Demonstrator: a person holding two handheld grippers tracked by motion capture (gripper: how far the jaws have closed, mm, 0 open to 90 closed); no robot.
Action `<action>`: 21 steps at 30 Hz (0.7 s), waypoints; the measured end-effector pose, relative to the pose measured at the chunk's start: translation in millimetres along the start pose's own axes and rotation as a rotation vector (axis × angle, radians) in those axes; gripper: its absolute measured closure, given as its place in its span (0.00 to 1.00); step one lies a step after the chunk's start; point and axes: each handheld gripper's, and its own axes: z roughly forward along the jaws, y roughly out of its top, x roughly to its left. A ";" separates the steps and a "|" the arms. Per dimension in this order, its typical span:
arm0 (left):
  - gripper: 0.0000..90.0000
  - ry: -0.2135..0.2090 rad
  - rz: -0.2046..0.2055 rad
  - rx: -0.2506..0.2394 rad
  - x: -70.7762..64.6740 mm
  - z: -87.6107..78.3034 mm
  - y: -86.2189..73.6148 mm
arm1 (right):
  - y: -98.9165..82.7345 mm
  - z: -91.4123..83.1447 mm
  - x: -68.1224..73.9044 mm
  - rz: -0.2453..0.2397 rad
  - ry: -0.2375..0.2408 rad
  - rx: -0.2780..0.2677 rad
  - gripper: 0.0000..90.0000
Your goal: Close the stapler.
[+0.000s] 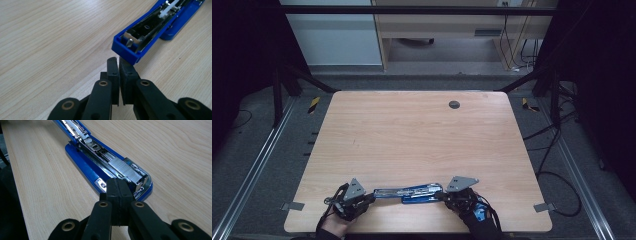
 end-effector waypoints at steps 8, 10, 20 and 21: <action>0.96 -0.010 -0.006 -0.043 -0.8 -4.3 2.0 | 0.0 0.0 0.3 -0.002 -0.003 0.001 1.00; 0.97 -0.013 -0.014 -0.057 -1.3 -5.1 2.6 | 0.0 -0.1 0.2 -0.004 -0.003 0.001 1.00; 0.98 0.005 -0.026 -0.090 2.5 -9.1 3.7 | 0.4 -0.8 -0.2 -0.003 -0.001 -0.009 1.00; 0.98 0.006 -0.028 -0.091 3.1 -9.2 3.7 | 0.7 -1.4 -0.2 -0.001 -0.001 -0.013 1.00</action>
